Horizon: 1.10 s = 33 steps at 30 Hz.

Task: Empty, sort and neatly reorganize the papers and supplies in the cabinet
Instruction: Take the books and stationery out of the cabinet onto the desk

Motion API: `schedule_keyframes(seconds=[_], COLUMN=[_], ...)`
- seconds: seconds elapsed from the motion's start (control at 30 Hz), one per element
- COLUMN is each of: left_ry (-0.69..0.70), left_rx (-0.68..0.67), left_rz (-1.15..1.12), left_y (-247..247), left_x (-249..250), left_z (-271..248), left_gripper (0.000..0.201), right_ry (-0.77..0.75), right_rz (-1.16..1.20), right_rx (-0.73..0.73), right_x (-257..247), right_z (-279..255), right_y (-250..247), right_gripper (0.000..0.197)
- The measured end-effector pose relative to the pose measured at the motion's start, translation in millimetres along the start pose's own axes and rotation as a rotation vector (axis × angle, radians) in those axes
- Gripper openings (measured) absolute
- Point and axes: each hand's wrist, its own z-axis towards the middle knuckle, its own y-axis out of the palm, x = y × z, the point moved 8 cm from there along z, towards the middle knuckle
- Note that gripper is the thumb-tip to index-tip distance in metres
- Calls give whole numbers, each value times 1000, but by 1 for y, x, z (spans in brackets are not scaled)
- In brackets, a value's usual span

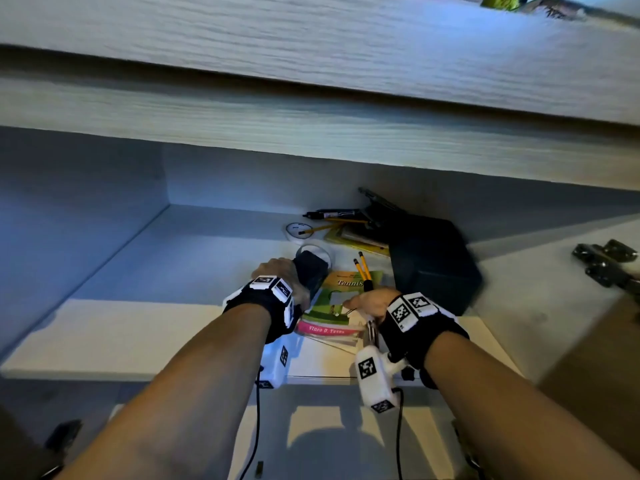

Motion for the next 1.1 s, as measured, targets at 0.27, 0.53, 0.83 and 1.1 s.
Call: schedule_keyframes(seconds=[0.27, 0.53, 0.83, 1.1], left_ry=[2, -88, -138, -66], left_rx=[46, -31, -22, 13], left_rz=[160, 151, 70, 27], left_y=[0, 0, -4, -11], left_x=[-2, -26, -40, -58], left_z=[-5, -17, -30, -58], left_gripper=[39, 57, 46, 59], right_ry=[-26, 48, 47, -54], right_rz=[-90, 29, 108, -41], right_rx=[121, -60, 31, 235], right_x=[15, 6, 8, -6], right_z=[1, -2, 3, -53], right_y=[8, 13, 12, -12], right_gripper=[40, 45, 48, 23])
